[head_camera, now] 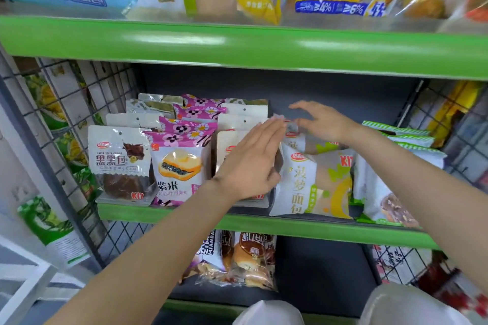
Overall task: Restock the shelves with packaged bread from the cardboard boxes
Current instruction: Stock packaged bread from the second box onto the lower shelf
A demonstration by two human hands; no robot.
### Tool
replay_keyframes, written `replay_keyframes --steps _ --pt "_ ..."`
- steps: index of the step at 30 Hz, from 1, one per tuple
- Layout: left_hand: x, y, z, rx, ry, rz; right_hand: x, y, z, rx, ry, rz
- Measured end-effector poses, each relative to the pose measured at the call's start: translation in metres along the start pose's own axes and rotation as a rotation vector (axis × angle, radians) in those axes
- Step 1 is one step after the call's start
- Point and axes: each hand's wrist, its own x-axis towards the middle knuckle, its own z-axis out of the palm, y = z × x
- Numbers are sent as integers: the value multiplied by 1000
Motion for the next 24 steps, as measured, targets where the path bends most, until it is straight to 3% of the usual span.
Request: replay_keyframes --steps 1,3,5,9,13,24 --pt "6 10 0 -34 5 58 -3 7 0 -38 -19 27" --pt "17 31 8 -42 -143 112 -7 17 2 -125 -88 89" --pt "28 48 18 58 -273 76 -8 26 8 -183 -199 148" --pt "43 60 31 180 -360 -12 1 39 13 -192 -362 214" --pt "50 56 36 240 -390 9 23 43 14 -102 -299 237" --pt "62 54 45 301 -417 -20 67 57 34 -156 -103 300"
